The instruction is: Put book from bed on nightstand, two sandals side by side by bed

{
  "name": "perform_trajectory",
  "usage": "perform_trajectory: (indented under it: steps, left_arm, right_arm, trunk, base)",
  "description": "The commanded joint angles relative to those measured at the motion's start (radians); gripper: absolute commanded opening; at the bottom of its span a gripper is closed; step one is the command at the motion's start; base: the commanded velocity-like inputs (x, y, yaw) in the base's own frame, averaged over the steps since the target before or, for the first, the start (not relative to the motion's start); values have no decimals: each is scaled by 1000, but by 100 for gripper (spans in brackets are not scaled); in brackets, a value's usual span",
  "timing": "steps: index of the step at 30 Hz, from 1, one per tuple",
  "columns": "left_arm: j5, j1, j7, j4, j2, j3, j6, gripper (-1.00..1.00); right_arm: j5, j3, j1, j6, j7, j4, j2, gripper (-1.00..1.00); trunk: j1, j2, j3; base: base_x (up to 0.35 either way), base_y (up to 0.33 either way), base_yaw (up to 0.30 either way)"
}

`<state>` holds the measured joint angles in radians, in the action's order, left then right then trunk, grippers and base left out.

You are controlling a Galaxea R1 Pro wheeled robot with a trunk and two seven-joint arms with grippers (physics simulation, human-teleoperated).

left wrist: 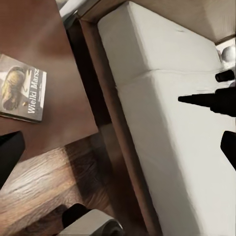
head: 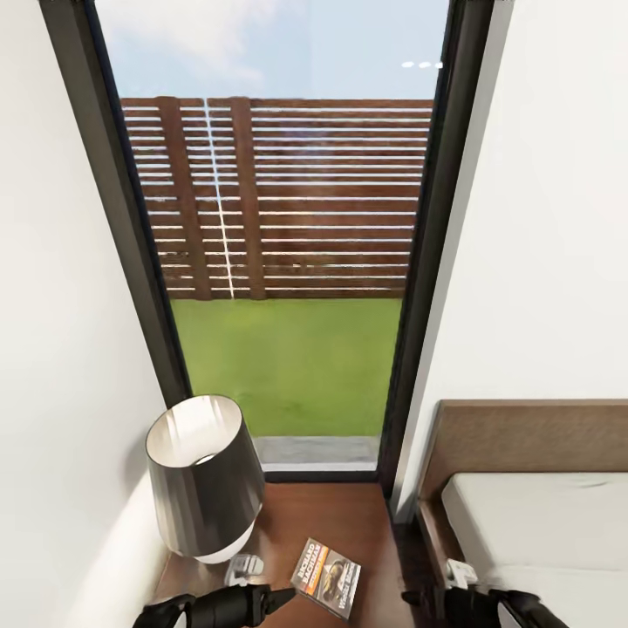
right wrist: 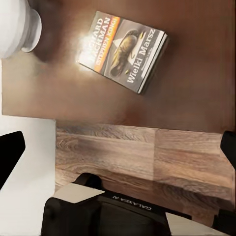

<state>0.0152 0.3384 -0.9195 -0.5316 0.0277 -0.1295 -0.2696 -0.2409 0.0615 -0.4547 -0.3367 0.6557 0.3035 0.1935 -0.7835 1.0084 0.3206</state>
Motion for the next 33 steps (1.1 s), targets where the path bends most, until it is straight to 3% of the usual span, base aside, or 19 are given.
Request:
perform_trajectory:
  steps: [1, 5, 11, 16, 25, 28, 33]
  left_arm:
    - [1, 1, 4, 12, -1, -6, -9, 100]
    - [-15, 0, 36, 102, -8, -6, 50, 100]
    - [-43, 0, 126, 242, -11, -6, 171, 100]
    - [-46, 0, 174, 345, -17, -6, 260, 100]
    - [-45, -4, 359, 500, -24, -6, 378, 100]
    - [-44, -34, 414, 509, -25, -6, 393, 100]
    - [-44, -99, 440, 511, -26, -6, 398, 100]
  right_arm:
    - [11, 6, 0, 24, 0, -34, 0, 100]
    - [41, 6, 0, 103, -2, -119, -2, 100]
    - [46, 6, 0, 156, -2, -163, -2, 100]
    - [46, 6, 0, 259, -5, -284, -2, 100]
    - [46, 5, 2, 277, -8, -380, -3, 100]
    - [46, 5, 23, 277, -8, -384, -3, 100]
    - [46, 4, 53, 277, -9, -385, -3, 100]
  trunk:
    - [4, -6, -2]
    - [19, -34, -15]
    - [42, -76, -33]
    - [61, -111, -49]
    - [96, -174, -77]
    - [107, -195, -87]
    - [127, -230, -102]
  base:
    - [0, 0, 0]
    - [0, 0, 0]
    - [0, 0, 0]
    - [0, 0, 0]
    - [0, 0, 0]
    - [0, 0, 0]
    - [0, 0, 0]
